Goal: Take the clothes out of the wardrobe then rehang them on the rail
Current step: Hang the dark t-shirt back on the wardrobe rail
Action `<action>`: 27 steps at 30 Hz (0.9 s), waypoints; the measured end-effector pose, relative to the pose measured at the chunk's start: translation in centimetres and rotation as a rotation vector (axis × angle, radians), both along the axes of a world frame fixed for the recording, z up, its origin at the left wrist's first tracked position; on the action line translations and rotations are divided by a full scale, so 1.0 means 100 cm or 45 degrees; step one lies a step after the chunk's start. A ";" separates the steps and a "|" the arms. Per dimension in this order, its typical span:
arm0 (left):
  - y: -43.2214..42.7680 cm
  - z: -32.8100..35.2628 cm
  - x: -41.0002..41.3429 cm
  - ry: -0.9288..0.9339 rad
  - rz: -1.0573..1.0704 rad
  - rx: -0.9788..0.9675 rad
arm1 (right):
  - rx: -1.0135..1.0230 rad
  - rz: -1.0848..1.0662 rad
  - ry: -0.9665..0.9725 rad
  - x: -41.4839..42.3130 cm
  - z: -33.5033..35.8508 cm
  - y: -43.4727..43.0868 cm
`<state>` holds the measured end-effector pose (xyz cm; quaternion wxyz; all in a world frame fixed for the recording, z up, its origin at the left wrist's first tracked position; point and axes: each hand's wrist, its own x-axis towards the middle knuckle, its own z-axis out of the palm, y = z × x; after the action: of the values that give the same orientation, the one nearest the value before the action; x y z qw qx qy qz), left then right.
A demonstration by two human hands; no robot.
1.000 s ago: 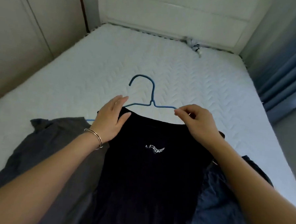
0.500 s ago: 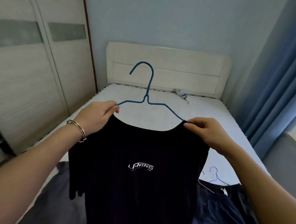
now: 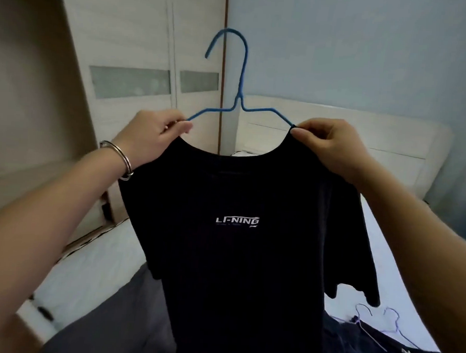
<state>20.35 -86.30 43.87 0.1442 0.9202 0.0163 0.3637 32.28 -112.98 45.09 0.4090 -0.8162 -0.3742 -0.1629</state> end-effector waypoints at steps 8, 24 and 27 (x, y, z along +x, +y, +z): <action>0.060 0.007 -0.131 -0.015 0.396 -0.178 | 0.088 0.294 -0.078 -0.044 0.020 0.089; 0.230 -0.014 -0.381 -0.183 0.993 -0.120 | -0.054 0.854 -0.104 -0.211 -0.001 0.376; 0.271 -0.015 -0.432 -0.195 1.121 -0.101 | -0.109 1.024 -0.029 -0.257 -0.003 0.438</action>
<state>-22.89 -59.20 42.38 0.0118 0.7896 0.4096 0.4567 6.62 -69.18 44.82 0.4017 -0.6192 -0.6745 0.0168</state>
